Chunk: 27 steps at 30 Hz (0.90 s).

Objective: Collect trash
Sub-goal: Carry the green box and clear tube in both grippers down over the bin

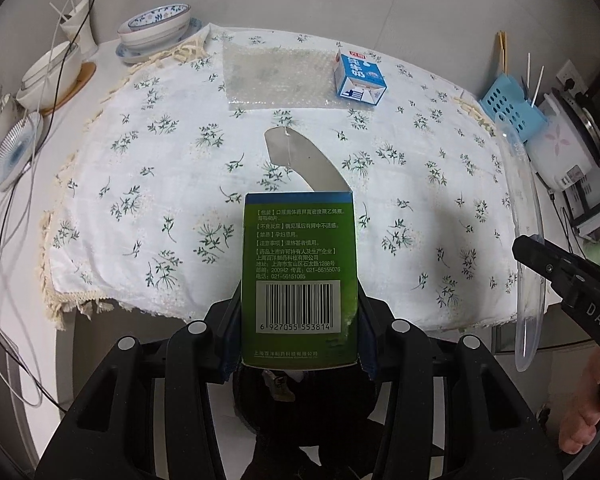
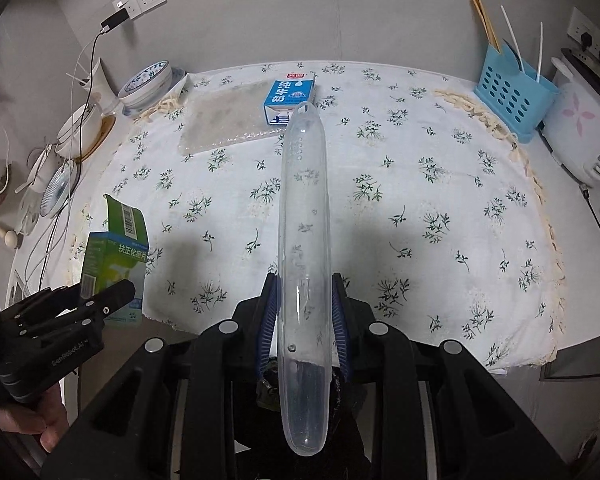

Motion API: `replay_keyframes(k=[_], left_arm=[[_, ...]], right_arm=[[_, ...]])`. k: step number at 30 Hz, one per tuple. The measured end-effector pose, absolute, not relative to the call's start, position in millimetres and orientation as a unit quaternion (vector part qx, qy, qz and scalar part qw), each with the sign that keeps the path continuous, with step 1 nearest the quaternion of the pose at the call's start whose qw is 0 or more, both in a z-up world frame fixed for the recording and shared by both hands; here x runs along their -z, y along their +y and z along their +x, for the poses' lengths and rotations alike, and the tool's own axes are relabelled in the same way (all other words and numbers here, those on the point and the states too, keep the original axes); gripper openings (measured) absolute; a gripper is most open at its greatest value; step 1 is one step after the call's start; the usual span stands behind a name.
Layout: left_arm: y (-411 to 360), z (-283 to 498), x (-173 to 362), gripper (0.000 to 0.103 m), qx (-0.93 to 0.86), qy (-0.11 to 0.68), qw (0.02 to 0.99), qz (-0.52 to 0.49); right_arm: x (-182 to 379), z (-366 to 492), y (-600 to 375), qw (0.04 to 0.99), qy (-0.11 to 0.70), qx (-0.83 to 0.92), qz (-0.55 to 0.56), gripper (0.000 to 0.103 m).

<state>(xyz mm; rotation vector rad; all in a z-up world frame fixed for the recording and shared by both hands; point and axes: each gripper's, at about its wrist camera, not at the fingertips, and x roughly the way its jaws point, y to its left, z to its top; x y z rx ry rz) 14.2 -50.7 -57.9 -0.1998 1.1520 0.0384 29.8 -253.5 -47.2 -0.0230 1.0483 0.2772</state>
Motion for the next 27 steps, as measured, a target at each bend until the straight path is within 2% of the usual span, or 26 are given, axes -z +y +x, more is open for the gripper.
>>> replay_keyframes(k=[27], left_arm=[[-62.0,-88.7,156.5,0.045,0.016,0.584,0.806,-0.093]], right_arm=[[150.1,-79.4,-248.4,0.825,0.541,-0.164,-0.004,0.025]])
